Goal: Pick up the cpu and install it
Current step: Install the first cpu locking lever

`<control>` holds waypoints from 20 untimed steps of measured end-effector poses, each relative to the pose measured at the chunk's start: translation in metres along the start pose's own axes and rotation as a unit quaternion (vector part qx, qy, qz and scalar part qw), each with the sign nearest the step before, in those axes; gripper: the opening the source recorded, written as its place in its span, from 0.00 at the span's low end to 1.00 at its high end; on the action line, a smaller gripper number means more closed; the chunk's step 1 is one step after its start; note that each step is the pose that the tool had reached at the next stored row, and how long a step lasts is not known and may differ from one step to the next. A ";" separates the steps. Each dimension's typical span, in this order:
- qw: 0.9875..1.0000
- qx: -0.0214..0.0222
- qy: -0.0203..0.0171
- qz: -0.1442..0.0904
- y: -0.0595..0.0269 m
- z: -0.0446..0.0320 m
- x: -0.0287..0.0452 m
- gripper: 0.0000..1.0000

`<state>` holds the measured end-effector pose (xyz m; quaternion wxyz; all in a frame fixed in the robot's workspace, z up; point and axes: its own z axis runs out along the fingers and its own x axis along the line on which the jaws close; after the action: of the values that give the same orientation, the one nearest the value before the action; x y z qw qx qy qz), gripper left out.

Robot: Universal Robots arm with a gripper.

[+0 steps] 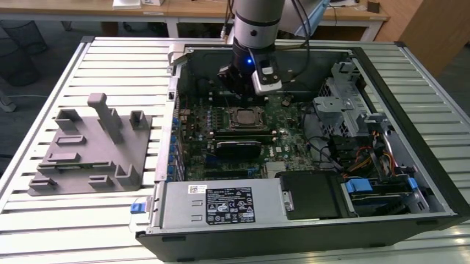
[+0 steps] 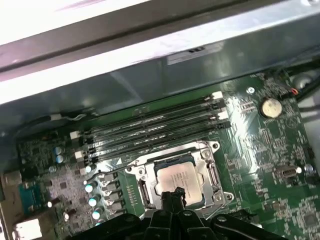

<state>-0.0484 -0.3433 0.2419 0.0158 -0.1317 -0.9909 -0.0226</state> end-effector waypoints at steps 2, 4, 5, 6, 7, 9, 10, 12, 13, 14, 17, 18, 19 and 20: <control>1.000 0.000 -0.002 -0.012 0.0000 0.0003 0.0000 0.11; 1.000 -0.004 -0.011 -0.014 -0.0002 0.0007 0.0006 0.11; 1.000 -0.006 -0.017 -0.015 -0.0003 0.0009 0.0011 0.11; 1.000 -0.008 -0.022 -0.015 -0.0004 0.0011 0.0013 0.11; 1.000 -0.009 -0.023 -0.018 -0.0004 0.0012 0.0014 0.11; 0.999 -0.011 -0.022 -0.031 -0.0004 0.0013 0.0014 0.11; 0.999 -0.012 -0.022 -0.040 -0.0004 0.0014 0.0014 0.11; 0.998 -0.012 -0.021 -0.058 -0.0004 0.0015 0.0013 0.11; 0.998 -0.013 -0.020 -0.064 -0.0005 0.0015 0.0013 0.11; 0.997 -0.018 -0.018 -0.069 -0.0005 0.0015 0.0013 0.11; 0.997 -0.030 -0.008 -0.073 -0.0004 0.0015 0.0013 0.11; 0.997 -0.031 -0.005 -0.074 -0.0003 0.0011 0.0014 0.11; 0.997 -0.031 -0.005 -0.074 -0.0003 0.0005 0.0015 0.11; 0.997 -0.031 -0.005 -0.075 -0.0005 0.0005 0.0022 0.11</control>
<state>-0.0506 -0.3432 0.2414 0.0049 -0.0575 -0.9969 -0.0540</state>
